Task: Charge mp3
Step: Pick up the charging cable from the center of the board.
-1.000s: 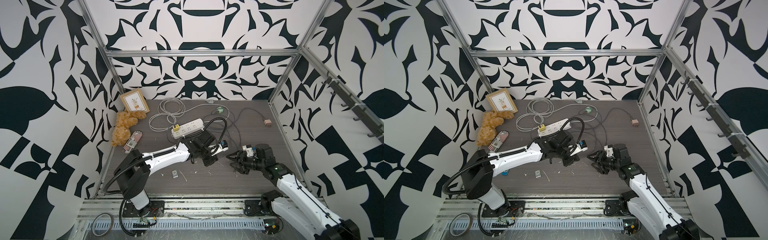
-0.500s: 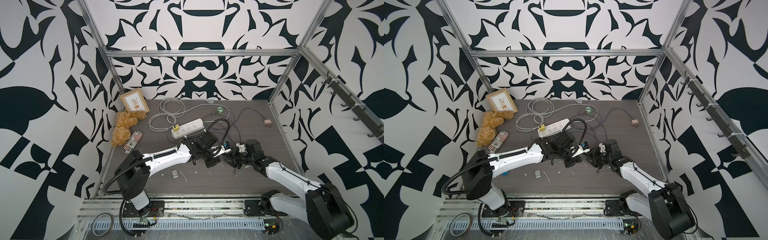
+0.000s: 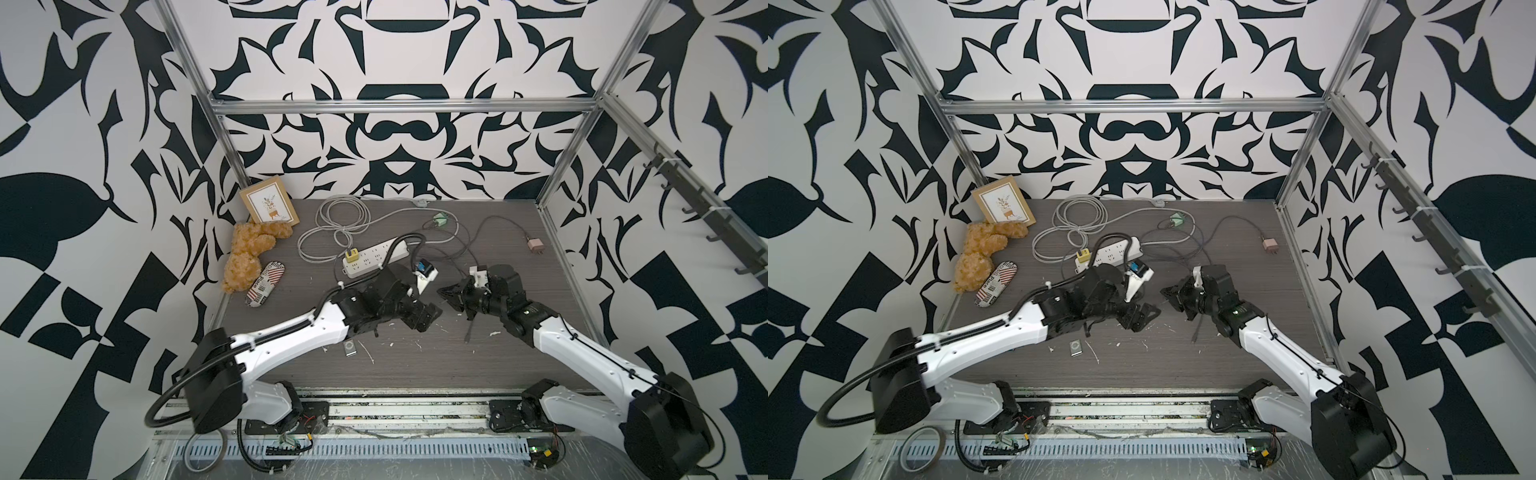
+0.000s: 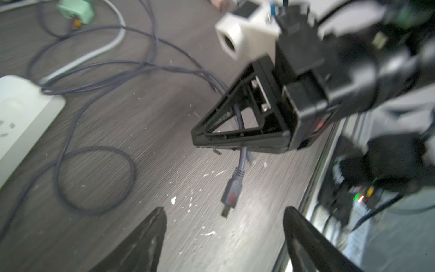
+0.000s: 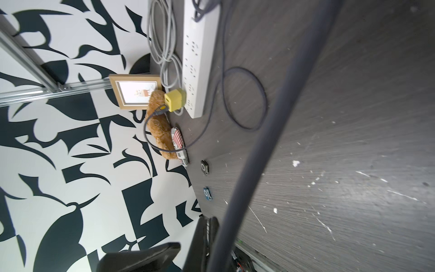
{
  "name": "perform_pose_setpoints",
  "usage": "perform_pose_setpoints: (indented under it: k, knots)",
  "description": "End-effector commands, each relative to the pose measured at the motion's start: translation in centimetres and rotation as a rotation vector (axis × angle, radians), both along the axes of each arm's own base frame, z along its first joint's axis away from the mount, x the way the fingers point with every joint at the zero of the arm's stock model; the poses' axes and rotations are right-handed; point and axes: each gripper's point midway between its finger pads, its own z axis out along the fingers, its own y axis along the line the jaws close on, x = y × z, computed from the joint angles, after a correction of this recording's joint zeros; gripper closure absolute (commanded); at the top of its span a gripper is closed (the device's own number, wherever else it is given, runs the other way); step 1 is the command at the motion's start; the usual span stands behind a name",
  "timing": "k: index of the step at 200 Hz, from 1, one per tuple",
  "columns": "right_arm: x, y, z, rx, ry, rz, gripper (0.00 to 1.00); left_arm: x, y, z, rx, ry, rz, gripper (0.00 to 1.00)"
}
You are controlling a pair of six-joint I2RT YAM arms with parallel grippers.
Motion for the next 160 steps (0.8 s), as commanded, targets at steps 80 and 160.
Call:
perform_pose_setpoints:
  k: [80,160]
  knots:
    - [4.4,0.8,6.9,0.053,-0.177,-0.061,1.0,1.2,-0.5,0.0,-0.588,0.746,0.462,0.25]
    - [4.2,0.6,6.8,0.069,-0.178,-0.074,1.0,2.6,-0.8,-0.1,-0.672,0.791,0.542,0.28]
